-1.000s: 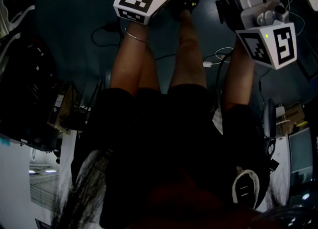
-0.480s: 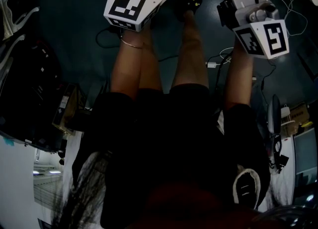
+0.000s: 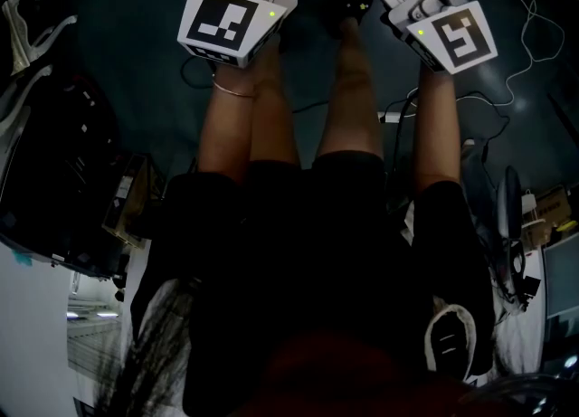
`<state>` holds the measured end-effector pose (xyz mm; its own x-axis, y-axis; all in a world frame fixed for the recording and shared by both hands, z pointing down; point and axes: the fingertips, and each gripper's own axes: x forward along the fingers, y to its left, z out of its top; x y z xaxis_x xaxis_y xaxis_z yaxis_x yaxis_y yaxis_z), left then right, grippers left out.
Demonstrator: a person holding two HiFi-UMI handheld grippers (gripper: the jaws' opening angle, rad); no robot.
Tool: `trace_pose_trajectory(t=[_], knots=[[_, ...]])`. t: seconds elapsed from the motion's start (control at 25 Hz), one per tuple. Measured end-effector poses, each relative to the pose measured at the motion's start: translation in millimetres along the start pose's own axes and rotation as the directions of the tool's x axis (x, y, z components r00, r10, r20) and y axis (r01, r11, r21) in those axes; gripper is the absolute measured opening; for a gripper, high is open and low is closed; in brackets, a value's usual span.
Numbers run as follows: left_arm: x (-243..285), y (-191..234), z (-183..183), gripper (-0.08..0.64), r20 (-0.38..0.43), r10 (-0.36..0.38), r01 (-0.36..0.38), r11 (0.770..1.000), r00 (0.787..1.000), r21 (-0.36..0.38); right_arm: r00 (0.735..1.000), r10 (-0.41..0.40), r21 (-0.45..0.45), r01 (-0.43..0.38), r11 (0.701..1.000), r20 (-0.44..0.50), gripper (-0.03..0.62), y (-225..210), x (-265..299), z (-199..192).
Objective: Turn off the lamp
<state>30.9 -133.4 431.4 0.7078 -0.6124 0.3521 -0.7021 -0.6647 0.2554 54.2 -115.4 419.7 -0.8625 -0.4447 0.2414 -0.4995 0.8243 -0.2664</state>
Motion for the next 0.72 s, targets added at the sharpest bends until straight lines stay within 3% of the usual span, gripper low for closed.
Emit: trace_pose_trajectory(t=[0.2, 0.36, 0.56, 0.72], knots=[[-10.9, -4.9, 6.2, 0.023, 0.013, -0.013, 0.013, 1.0, 1.0, -0.016, 0.996, 0.027, -0.06, -0.032, 0.998, -0.081, 0.137, 10.9, 9.9, -23.2], [-17.5, -8.6, 16.8, 0.023, 0.004, -0.018, 0.018, 0.999, 1.0, 0.032, 0.989, 0.042, -0.114, -0.059, 0.992, -0.142, 0.137, 15.6, 15.9, -35.3], [-19.2, -19.4, 27.6, 0.023, 0.003, -0.051, 0.05, 0.997, 0.999, 0.06, 0.964, 0.009, -0.225, -0.071, 0.972, -0.265, 0.137, 15.9, 22.9, -55.9], [-21.4, -19.8, 35.1, 0.023, 0.007, -0.052, 0.051, 0.997, 0.999, 0.061, 0.961, -0.037, -0.259, -0.037, 0.965, -0.276, 0.144, 11.8, 26.6, -60.0]])
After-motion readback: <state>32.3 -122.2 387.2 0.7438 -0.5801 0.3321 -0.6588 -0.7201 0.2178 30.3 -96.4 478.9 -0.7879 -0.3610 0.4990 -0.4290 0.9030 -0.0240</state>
